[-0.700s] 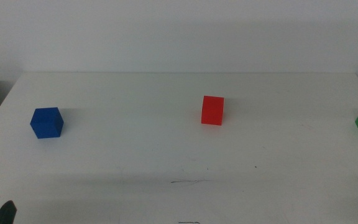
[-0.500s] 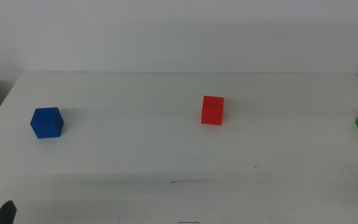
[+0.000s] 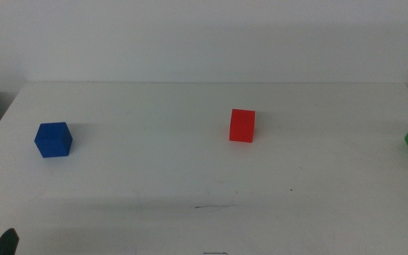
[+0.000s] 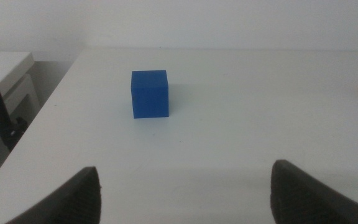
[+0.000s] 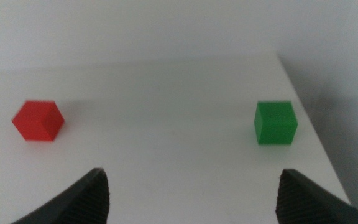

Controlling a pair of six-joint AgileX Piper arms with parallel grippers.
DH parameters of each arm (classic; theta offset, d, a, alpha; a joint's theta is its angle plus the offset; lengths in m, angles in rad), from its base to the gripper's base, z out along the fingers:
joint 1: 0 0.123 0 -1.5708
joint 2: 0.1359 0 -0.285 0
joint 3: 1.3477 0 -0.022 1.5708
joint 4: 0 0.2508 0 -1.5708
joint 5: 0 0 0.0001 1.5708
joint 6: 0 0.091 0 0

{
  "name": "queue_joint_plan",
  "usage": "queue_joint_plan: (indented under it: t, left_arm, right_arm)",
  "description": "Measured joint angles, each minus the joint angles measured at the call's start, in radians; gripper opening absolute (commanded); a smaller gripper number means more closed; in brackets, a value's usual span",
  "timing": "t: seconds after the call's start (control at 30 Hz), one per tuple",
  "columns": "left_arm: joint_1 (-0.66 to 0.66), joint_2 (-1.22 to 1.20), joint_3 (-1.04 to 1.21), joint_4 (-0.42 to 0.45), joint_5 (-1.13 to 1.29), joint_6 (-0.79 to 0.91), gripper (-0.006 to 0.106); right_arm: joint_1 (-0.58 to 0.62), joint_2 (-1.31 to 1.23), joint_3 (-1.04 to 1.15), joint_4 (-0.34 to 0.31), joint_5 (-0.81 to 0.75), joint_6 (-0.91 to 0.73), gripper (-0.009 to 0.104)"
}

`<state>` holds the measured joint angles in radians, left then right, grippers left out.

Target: Stack red cubes first, then green, then blue cubes in a specific spot.

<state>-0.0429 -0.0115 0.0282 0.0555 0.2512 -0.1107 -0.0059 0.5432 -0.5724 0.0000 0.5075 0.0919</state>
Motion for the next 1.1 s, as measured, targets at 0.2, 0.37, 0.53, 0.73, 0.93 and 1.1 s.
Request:
queue_joint_plan:
  t: [0.2, 0.37, 0.53, 0.73, 0.93, 1.1]
  left_arm:
    - [0.000, 0.000, 0.000, 0.000, 0.000, 0.000, 0.094]
    - [0.000, 0.000, 0.000, 0.000, 0.000, 0.000, 0.094]
    - [0.000, 0.000, 0.000, 0.000, 0.000, 0.000, 0.094]
    - [0.000, 0.000, 0.000, 0.000, 0.000, 0.000, 0.094]
    - [0.000, 0.000, 0.000, 0.000, 0.000, 0.000, 0.094]
    - [0.000, 0.000, 0.000, 0.000, 0.000, 0.000, 0.094]
  right_arm:
    - [0.052, 0.212, -0.174, 0.058, 0.169, 0.000, 0.093]
    - [0.141, 0.385, -0.304, 0.075, 0.264, 0.000, 0.093]
    - [0.234, 0.557, -0.449, 0.074, 0.324, 0.000, 0.093]
    - [0.325, 0.776, -0.636, 0.063, 0.352, 0.019, 0.093]
    - [0.393, 1.050, -0.906, 0.047, 0.460, 0.129, 0.093]
    - [0.423, 1.291, -1.138, 0.046, 0.544, 0.167, 0.093]
